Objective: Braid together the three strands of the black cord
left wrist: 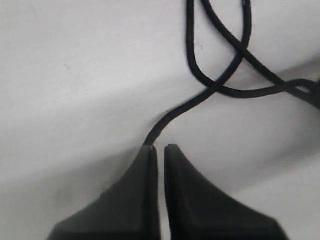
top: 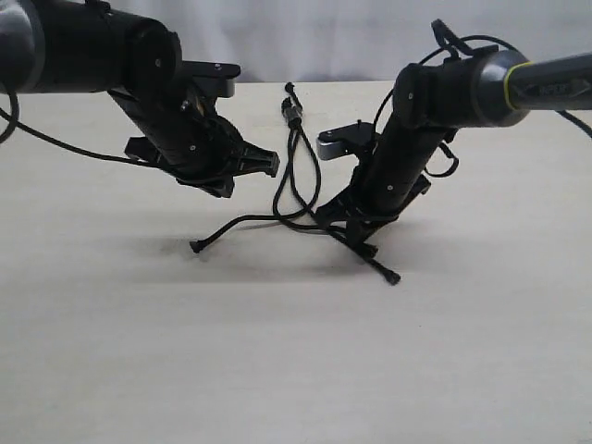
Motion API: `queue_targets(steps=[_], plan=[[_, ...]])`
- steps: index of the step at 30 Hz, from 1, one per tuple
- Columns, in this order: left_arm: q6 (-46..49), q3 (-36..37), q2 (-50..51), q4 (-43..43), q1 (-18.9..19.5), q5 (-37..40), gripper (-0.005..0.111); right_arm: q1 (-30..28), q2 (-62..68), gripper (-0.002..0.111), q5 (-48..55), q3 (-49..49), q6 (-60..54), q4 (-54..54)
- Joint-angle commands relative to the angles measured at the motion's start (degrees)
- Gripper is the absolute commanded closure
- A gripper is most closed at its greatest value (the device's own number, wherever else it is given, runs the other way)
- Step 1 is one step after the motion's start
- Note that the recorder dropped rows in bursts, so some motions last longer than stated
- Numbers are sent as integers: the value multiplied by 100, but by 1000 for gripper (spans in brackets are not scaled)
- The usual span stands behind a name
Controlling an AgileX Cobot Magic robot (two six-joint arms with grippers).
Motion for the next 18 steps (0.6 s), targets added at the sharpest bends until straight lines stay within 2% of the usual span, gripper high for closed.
queue_targets(steps=[1, 11, 18], plan=[[-16, 6, 104, 85, 179, 19, 102, -28, -30, 104, -27, 255, -418, 690], [-325, 20, 1055, 65, 208, -467, 102, -28, -45, 104, 157, 480, -526, 923], [-423, 20, 1244, -229, 2, -170, 102, -28, -57, 104, 475, 696, -680, 1582]])
